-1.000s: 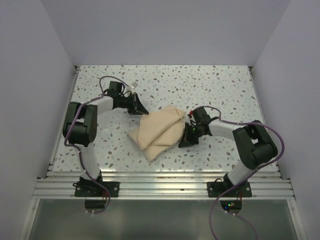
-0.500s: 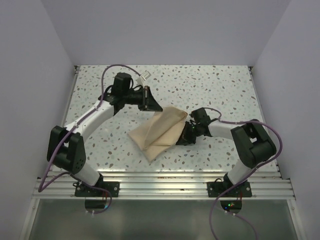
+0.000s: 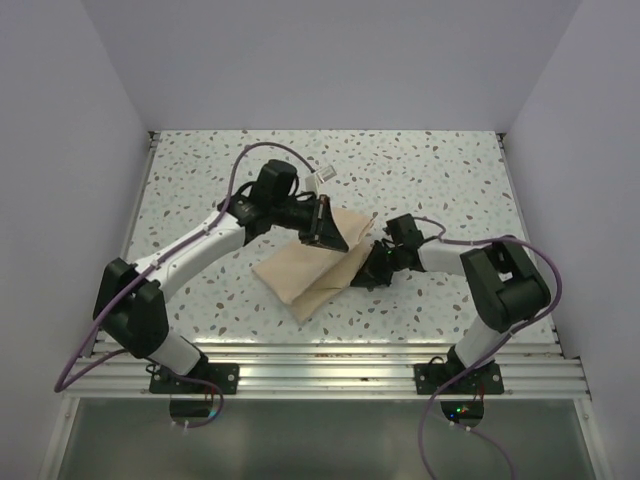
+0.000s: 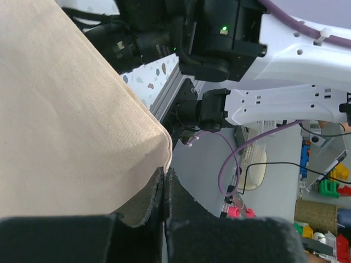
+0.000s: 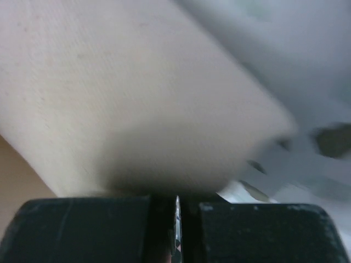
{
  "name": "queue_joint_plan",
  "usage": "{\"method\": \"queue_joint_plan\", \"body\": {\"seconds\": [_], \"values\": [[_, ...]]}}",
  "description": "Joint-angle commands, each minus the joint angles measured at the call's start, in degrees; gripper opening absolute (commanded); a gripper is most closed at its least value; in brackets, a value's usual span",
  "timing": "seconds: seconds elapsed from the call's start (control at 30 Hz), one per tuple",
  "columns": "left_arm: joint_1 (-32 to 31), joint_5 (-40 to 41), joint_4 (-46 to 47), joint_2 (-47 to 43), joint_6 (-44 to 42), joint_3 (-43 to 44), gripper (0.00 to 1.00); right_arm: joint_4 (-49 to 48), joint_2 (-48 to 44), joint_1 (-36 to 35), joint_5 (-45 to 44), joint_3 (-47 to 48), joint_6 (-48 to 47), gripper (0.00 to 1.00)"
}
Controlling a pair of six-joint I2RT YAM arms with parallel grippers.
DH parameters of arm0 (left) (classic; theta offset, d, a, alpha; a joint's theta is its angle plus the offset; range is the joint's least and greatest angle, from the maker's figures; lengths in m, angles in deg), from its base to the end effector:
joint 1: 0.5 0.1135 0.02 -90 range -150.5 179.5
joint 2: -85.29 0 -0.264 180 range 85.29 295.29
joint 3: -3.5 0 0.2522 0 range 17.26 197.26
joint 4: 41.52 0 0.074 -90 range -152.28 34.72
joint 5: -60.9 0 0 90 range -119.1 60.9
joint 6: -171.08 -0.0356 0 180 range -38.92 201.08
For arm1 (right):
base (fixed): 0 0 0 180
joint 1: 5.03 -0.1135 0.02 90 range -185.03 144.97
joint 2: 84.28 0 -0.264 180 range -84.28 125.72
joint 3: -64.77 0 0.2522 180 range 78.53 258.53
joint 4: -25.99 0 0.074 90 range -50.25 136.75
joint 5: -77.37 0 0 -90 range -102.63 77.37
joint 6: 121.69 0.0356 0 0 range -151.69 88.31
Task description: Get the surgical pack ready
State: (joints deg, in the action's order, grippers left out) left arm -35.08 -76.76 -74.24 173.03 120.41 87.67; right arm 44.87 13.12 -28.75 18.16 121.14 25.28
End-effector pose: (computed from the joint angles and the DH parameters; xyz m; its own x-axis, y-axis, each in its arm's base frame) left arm 0.2652 -0.2148 0.3036 -0.9301 0.1227 -0.3462 0.3663 0.3803 -0.8493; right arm 0.2643 0.1360 0.1193 -0.9185 0.3831 0.0980 0.3477 0.6642 0.6618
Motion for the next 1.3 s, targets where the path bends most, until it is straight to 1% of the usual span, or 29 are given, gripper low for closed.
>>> {"method": "queue_joint_plan", "body": {"seconds": [0.0,0.03,0.07,0.1,0.13,0.23,0.3,0.43,0.5,0.57,0.7,0.77,0.83,0.9,0.97,1.0,1.17,1.2,1.23,1.27], "values": [[-1.70,0.02,-2.74,1.90,-1.36,3.68,0.00,8.39,-5.55,5.52,-3.26,-0.76,-6.49,0.00],[-2.75,-0.06,-3.10,2.43,-1.71,3.94,0.00,12.59,-8.17,7.36,-3.71,-1.04,-8.35,0.00],[-3.20,-0.15,-3.45,3.48,-1.98,4.03,0.00,15.06,-9.24,11.38,-4.32,-1.21,-10.28,0.00],[-4.34,-0.07,-4.41,3.92,-2.59,4.29,0.00,17.26,-10.47,13.42,-5.37,-1.39,-14.22,0.00],[-4.69,-0.07,-4.68,4.36,-2.94,4.47,0.00,20.85,-11.96,17.01,-5.82,-1.22,-16.08,0.00],[-6.19,-0.06,-6.26,6.03,-4.00,4.82,0.00,24.75,-11.37,19.59,-6.36,0.36,-22.59,0.00],[-7.24,0.20,-6.88,6.47,-4.70,4.91,0.00,23.88,-10.14,19.59,-2.77,0.63,-23.40,0.00],[-8.91,0.64,-9.86,8.31,-6.72,5.87,0.00,17.39,-6.27,19.51,2.07,-0.42,-20.67,0.00],[-10.40,0.46,-10.74,9.72,-7.51,6.40,0.01,16.33,-4.33,19.42,2.44,0.19,-19.97,0.00],[-11.64,0.64,-12.06,11.39,-9.26,6.84,0.03,16.23,-3.28,19.59,1.82,0.98,-20.58,0.00],[-14.53,1.51,-14.52,14.03,-11.99,7.37,0.11,17.20,0.75,19.68,2.00,3.88,-21.99,0.00],[-15.24,2.30,-16.10,14.65,-13.48,7.55,0.13,17.29,1.64,19.51,2.09,4.84,-22.43,0.00],[-15.42,3.18,-16.90,14.65,-14.19,7.63,0.15,16.50,3.05,19.51,3.31,5.38,-22.43,0.00],[-15.60,5.29,-18.39,14.47,-15.25,8.07,0.16,15.19,4.19,19.42,6.47,5.55,-21.47,0.00],[-15.68,5.65,-19.27,14.56,-15.77,7.99,0.16,13.95,4.28,19.51,9.01,4.51,-19.80,0.00],[-15.68,5.65,-19.36,14.73,-15.86,7.90,0.13,13.08,4.20,19.25,9.72,4.24,-19.44,0.00],[-16.91,5.21,-20.06,16.84,-16.13,7.63,0.09,10.79,3.93,17.93,10.79,2.14,-17.34,0.00],[-17.79,4.69,-20.50,18.67,-16.56,9.11,0.11,7.13,5.06,17.66,11.40,1.69,-14.29,0.00],[-17.79,4.68,-20.50,18.69,-16.57,9.48,0.14,6.22,5.07,17.57,11.40,1.69,-14.26,0.00],[-17.79,4.85,-20.76,18.78,-16.74,9.83,0.20,5.78,5.51,17.49,11.84,2.03,-13.65,0.00]]}}
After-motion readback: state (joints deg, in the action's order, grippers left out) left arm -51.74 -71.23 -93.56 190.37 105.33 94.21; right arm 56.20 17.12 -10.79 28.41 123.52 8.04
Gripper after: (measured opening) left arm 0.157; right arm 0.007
